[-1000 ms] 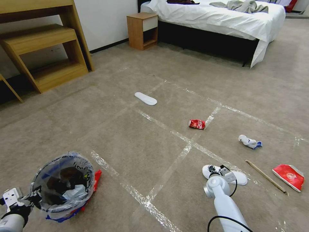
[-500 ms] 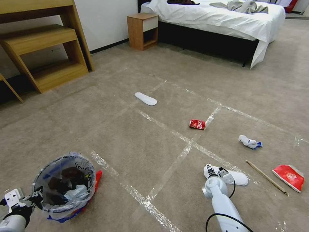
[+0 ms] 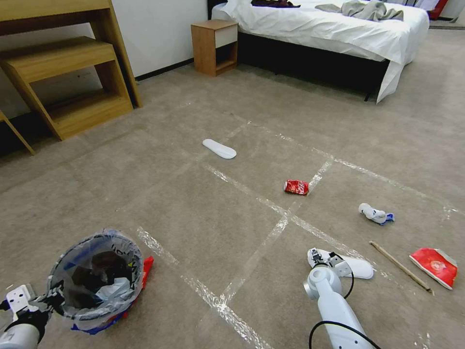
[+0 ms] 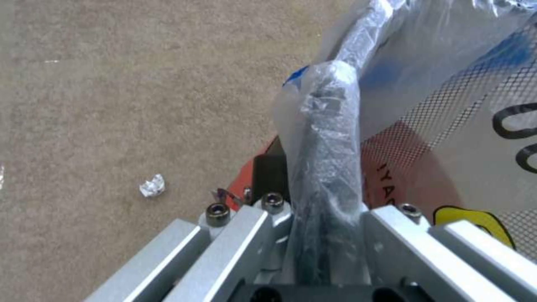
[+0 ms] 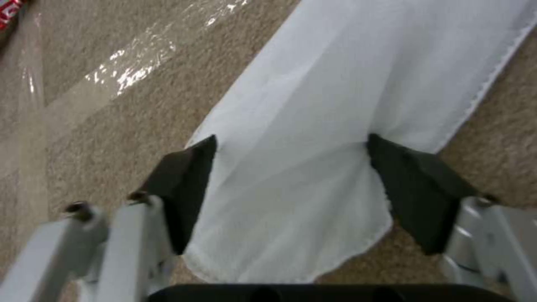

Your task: Pick up the trash bin and place the garbage on the floor into it.

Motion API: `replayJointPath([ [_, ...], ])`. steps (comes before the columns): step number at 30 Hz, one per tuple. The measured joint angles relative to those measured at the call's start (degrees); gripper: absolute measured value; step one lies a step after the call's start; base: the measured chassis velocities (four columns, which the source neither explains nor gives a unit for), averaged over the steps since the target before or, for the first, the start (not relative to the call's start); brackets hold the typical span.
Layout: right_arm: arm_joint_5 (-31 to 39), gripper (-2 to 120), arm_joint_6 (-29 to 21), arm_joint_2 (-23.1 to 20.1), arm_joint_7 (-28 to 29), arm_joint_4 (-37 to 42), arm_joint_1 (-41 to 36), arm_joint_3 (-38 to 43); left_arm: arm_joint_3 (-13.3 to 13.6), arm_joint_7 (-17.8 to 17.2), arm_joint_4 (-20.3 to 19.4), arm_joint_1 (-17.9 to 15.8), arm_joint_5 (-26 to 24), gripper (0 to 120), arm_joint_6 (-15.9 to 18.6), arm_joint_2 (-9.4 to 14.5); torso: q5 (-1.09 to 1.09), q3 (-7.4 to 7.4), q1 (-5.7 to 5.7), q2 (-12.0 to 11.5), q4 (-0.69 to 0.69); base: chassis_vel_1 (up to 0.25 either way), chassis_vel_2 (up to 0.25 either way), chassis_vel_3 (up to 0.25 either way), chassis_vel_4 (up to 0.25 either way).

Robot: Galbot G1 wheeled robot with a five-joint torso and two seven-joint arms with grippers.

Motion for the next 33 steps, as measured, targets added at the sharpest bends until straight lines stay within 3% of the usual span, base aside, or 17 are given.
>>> replayJointPath([
  [4, -0.35, 48, 0.06, 0.02, -0.33, -0.40, -0.17, 0.04, 0.02, 0.28, 0.10, 0.24, 0.27, 1, -0.44, -0.16, 0.00, 0.00, 0.00, 0.00, -0.01, 0.000, 0.000, 0.000, 0.000],
  [8, -0.50, 42, 0.06, 0.04, -0.34, -0.41, -0.28, 0.05, 0.07, 0.28, 0.09, 0.17, 0.30, 1, -0.49, -0.16, 0.01, 0.02, 0.00, 0.00, -0.01, 0.000, 0.000, 0.000, 0.000],
  [11, -0.88, 23, 0.07, 0.04, -0.44, -0.33, -0.61, -0.02, 0.33, 0.27, 0.04, 0.11, 0.49, 1, -0.71, -0.31, 0.06, 0.02, 0.00, -0.01, 0.00, 0.000, 0.000, 0.000, 0.000],
  [18, -1.57, 0, -0.02, -0.19, -1.12, -0.10, -1.20, -0.39, 0.70, 0.35, 0.08, 0.34, 1.10, 1, -1.18, -0.86, 0.09, 0.03, 0.00, -0.02, 0.06, 0.000, 0.000, 0.000, 0.000],
  [28, -2.13, 0, -0.21, -0.82, -2.11, 3.12, -3.10, -1.23, 0.71, 0.41, 0.14, 0.44, 1.31, 1, -1.37, -0.90, 0.08, 0.02, 0.00, -0.02, 0.05, 0.000, 0.000, 0.000, 0.000],
  [33, -2.39, 0, 0.85, -2.71, -3.60, 9.17, -6.02, -1.72, 1.37, 0.37, 0.59, -0.04, 1.62, 1, -1.38, -0.88, 0.04, 0.02, 0.00, -0.02, 0.04, 0.000, 0.000, 0.000, 0.000],
])
